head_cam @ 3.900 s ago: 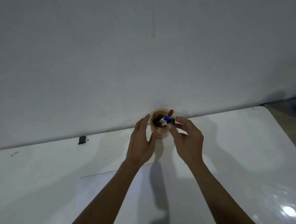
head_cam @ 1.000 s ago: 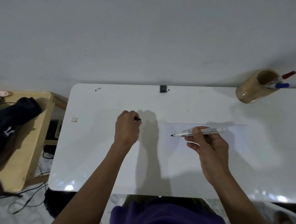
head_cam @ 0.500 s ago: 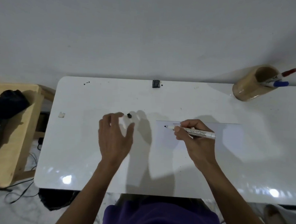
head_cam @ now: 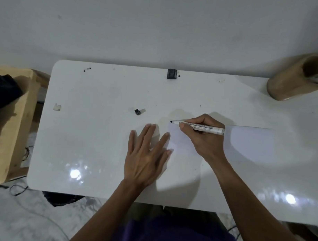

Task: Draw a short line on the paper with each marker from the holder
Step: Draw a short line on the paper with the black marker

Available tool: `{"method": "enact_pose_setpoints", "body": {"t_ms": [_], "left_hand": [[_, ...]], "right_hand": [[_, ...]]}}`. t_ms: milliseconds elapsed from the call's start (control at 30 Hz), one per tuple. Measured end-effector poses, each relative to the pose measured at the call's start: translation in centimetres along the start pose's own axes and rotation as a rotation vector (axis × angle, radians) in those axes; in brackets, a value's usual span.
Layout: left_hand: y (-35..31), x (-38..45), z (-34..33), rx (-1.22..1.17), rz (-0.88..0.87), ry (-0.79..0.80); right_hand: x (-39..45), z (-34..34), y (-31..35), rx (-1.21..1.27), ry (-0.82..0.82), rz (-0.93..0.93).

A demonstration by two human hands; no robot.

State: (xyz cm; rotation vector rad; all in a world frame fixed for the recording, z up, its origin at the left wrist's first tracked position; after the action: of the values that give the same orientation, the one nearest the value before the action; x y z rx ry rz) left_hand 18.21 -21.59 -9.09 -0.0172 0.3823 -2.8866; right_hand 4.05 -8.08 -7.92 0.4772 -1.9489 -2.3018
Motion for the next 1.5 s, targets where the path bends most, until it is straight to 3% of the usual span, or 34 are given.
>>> {"method": "enact_pose_setpoints", "body": {"t_ms": [400, 1033, 1300, 1500], "left_hand": [[-0.1, -0.1, 0.4, 0.002, -0.017, -0.109], [-0.2, -0.2, 0.6, -0.001, -0.016, -0.145], [-0.3, -0.2, 0.6, -0.003, -0.019, -0.138], [0.1, 0.0, 1.6, -0.133, 0.016, -0.138]], "right_hand": [[0.3, -0.4, -0.4, -0.114, 0.006, 0.028], [0.3, -0.5, -0.8, -0.174, 0.046, -0.011], [0.2, -0.6, -0.8, -0.111, 0.056, -0.048], [0.7, -0.1, 1.2, 0.114, 0.081, -0.132]]}}
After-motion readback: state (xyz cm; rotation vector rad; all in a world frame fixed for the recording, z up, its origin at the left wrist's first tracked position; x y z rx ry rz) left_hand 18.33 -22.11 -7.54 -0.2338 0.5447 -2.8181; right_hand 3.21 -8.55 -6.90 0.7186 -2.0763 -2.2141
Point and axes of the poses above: each hand's wrist, its own x-axis towards the middle knuckle, its own z-axis out of the back of the hand, y = z × x, the point moved 9 cm from there along x, towards the middle knuckle
